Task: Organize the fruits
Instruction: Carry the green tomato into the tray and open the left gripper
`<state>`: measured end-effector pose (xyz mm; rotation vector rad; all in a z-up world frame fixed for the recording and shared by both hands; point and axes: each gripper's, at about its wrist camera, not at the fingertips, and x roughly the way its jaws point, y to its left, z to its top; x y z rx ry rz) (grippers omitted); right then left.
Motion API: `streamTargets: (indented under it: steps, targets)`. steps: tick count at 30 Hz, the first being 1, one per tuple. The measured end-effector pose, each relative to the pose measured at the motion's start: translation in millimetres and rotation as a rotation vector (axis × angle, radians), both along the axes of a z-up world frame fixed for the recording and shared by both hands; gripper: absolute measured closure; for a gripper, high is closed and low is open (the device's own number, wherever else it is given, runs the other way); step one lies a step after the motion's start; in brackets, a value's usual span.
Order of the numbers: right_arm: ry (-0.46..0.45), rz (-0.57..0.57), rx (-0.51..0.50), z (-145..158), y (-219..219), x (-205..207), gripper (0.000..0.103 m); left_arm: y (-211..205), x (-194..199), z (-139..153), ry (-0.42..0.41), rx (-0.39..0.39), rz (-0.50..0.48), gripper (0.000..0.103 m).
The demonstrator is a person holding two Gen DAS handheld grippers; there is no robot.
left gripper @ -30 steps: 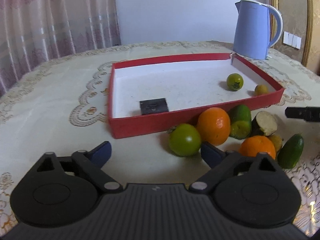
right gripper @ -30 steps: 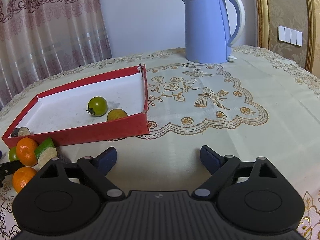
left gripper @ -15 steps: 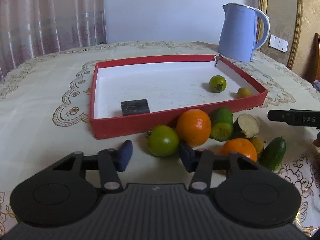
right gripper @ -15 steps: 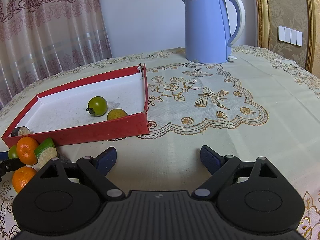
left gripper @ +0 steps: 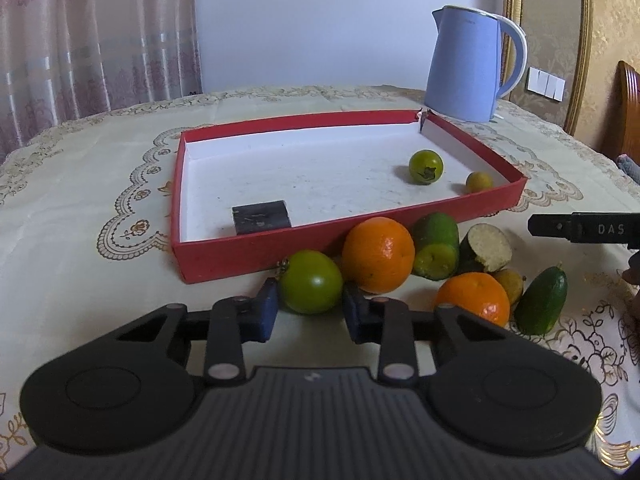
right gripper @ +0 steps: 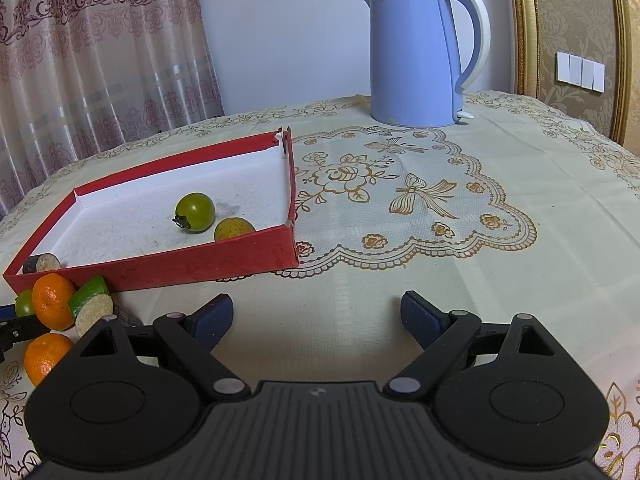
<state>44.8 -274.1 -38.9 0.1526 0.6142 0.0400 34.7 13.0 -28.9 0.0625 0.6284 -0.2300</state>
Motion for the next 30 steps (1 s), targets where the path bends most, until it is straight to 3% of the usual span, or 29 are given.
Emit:
streamTargets:
  steps: [14, 24, 30]
  targets:
    - [-0.001, 0.000, 0.000, 0, 0, 0, 0.012, 12, -2, 29, -0.040, -0.008, 0.060, 0.072]
    - [-0.001, 0.000, -0.001, 0, 0, 0, 0.012, 10, 43, 52, -0.069, -0.019, 0.108, 0.072]
    - [-0.001, 0.000, 0.000, 0, 0, 0, 0.012, 9, 80, 44, -0.027, -0.005, 0.145, 0.072]
